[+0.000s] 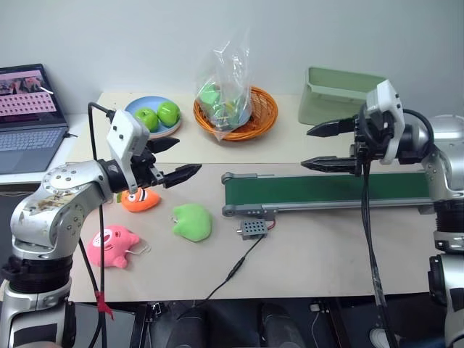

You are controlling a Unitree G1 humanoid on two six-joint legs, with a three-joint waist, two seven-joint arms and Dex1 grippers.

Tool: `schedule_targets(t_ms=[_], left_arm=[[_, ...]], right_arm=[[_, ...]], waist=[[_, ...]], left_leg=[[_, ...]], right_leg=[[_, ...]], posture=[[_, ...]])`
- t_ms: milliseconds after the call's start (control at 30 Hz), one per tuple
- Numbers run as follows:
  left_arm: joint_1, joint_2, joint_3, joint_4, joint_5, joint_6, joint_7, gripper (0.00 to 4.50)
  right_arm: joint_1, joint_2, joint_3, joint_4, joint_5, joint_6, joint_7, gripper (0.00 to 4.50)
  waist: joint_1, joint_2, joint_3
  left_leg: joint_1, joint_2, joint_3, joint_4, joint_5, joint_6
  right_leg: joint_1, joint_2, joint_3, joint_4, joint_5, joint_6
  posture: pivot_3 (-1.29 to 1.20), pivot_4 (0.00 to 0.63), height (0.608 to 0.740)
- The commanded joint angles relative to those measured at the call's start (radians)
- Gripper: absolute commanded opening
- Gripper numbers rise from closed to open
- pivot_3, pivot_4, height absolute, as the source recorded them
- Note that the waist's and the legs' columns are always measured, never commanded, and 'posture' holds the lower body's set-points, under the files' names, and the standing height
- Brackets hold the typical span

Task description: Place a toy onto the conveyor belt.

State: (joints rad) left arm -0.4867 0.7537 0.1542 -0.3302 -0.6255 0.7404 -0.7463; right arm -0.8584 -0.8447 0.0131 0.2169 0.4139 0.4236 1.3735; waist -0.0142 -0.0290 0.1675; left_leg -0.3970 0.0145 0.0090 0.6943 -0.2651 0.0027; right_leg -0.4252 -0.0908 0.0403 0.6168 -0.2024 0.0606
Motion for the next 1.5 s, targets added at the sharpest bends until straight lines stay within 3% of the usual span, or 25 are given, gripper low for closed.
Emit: schedule_targets(t_ms=[33,333,600,733,800,967,1033,1100,1333,1500], left_arm=[[0.006,0.004,0.019,-0.015,0.003,-0.022,-0.001,4.47],[0.001,0.012,0.13,0.051,0.056,-0.077,0.088,4.47],[0.25,0.214,0.171,0.207,0.506,-0.466,0.213,4.47],[0.344,0.282,0.275,0.288,0.625,-0.625,0.265,4.47],[0.389,0.277,0.321,0.299,0.611,-0.629,0.246,4.47],[0.389,0.091,0.558,0.242,0.226,-0.286,0.21,4.47],[0.377,0.034,0.684,0.256,0.059,-0.024,0.269,4.47],[0.365,-0.03,0.827,0.282,-0.086,0.111,0.342,4.47],[0.302,-0.16,1.09,0.402,-0.424,0.34,0.554,4.47],[0.208,-0.207,1.199,0.544,-0.622,0.324,0.715,4.47]], right_arm=[[-0.019,-0.002,-0.017,-0.029,0.005,0.006,-0.006,4.5],[-0.057,0.036,0.004,0.025,-0.018,-0.029,0.004,4.5],[-0.088,0.079,0.023,0.091,-0.05,-0.071,0.021,4.5],[-0.103,0.094,0.031,0.124,-0.067,-0.095,0.027,4.5],[-0.11,0.1,0.034,0.138,-0.07,-0.103,0.03,4.5],[-0.136,0.125,0.05,0.198,-0.102,-0.14,0.034,4.5],[-0.142,0.131,0.053,0.212,-0.11,-0.15,0.038,4.5],[-0.145,0.135,0.051,0.22,-0.112,-0.153,0.044,4.5],[-0.146,0.138,0.046,0.218,-0.111,-0.143,0.068,4.5],[-0.157,0.132,0.045,0.213,-0.114,-0.138,0.08,4.5]], waist=[[0.0,0.0,0.0],[-0.002,0.0,0.0],[-0.006,0.001,0.0],[-0.002,0.001,0.001],[-0.001,0.002,0.001],[0.001,0.002,0.002],[-0.002,0.002,0.002],[-0.004,0.002,0.002],[-0.006,0.001,0.002],[-0.001,0.0,0.001]], left_leg=[[0.0,0.0,0.0,0.0,0.0,0.0],[0.0,0.0,0.0,0.0,0.0,0.0],[0.0,0.0,0.001,-0.002,0.0,0.0],[-0.001,0.001,0.001,-0.002,0.0,0.0],[-0.001,0.001,0.001,-0.002,0.0,0.0],[-0.002,0.001,0.001,-0.003,0.0,0.0],[-0.002,0.001,0.0,-0.002,0.0,0.0],[-0.002,0.002,-0.001,-0.002,0.0,0.0],[0.001,0.001,-0.006,-0.002,0.0,-0.001],[0.004,0.0,-0.006,-0.001,0.0,-0.002]], right_leg=[[0.0,0.0,0.0,0.0,0.0,0.0],[0.0,0.0,0.0,0.0,0.0,0.0],[-0.001,0.0,0.0,-0.001,0.0,0.0],[-0.002,0.0,-0.001,-0.001,0.0,-0.001],[-0.003,0.0,-0.001,-0.002,0.001,-0.001],[-0.003,-0.002,-0.001,-0.002,0.001,-0.001],[-0.003,-0.001,-0.002,-0.001,0.001,-0.001],[-0.003,-0.001,-0.002,0.002,0.001,-0.001],[-0.002,-0.001,-0.002,0.008,0.001,-0.001],[0.002,-0.002,-0.003,0.008,0.001,-0.001]], posture=[[0.0,0.15,0.74],[0.0,0.15,0.74],[0.0,0.15,0.74],[0.0,0.15,0.74],[0.0,0.15,0.74],[0.0,0.15,0.74],[0.0,0.15,0.74],[0.0,0.15,0.74],[0.0,0.15,0.74],[0.0,0.15,0.74]])
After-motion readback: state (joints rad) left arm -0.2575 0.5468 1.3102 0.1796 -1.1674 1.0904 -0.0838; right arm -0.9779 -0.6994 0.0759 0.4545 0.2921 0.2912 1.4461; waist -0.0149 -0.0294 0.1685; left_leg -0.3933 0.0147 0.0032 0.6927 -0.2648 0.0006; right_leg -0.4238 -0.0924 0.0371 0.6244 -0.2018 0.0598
